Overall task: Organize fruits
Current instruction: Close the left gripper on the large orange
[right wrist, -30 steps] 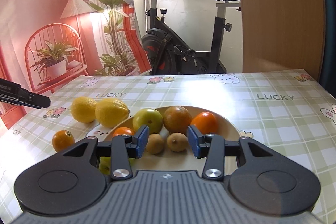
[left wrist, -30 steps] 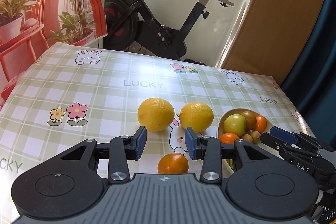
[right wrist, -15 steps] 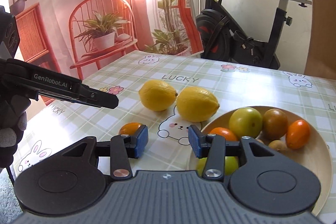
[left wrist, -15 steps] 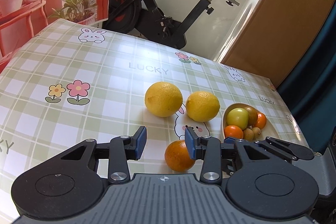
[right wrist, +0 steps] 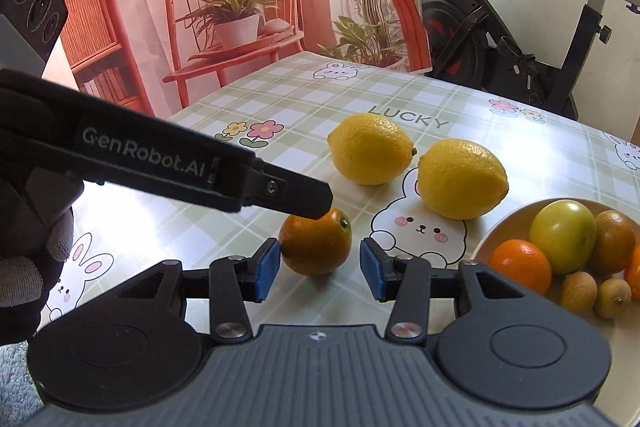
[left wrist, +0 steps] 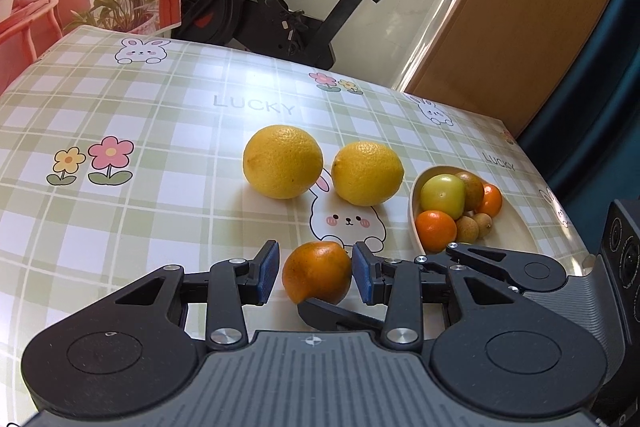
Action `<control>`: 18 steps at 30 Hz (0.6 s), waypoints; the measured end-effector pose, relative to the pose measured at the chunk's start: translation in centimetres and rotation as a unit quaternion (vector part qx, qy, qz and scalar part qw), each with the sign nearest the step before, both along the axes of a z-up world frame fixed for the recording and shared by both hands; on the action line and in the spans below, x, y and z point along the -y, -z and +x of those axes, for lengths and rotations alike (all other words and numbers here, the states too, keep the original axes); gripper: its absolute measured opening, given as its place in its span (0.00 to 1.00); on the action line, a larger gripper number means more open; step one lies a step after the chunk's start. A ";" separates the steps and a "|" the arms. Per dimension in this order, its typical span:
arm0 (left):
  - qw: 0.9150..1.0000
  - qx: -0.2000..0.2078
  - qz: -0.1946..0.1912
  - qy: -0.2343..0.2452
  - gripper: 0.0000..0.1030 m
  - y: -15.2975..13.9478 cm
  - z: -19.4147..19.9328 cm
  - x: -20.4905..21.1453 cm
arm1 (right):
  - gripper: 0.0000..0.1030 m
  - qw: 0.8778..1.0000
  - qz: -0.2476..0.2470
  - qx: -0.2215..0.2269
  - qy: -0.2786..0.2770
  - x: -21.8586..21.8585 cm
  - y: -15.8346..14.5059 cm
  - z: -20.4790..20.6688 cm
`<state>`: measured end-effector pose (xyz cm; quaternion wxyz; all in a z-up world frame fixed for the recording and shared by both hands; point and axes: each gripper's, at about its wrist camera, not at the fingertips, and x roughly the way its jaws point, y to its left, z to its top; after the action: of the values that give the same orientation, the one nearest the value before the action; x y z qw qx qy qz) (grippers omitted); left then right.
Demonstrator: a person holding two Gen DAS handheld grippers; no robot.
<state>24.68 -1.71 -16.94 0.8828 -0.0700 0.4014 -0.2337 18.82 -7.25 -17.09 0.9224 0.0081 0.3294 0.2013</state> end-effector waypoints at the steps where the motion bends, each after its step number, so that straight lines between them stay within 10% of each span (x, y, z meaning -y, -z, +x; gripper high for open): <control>1: 1.000 -0.004 -0.001 0.002 0.41 0.2 0.0 0.0 | 0.47 1.000 0.001 -0.002 0.000 -0.1 0.1 0.0; 18: 0.999 -0.010 0.031 0.020 0.50 1.5 0.1 0.8 | 0.45 1.000 0.016 -0.011 0.009 -0.1 0.7 0.5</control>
<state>24.75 -2.51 -18.41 0.8757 -0.0374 0.4184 -0.2380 19.28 -7.20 -17.83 0.9202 0.0281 0.3366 0.1977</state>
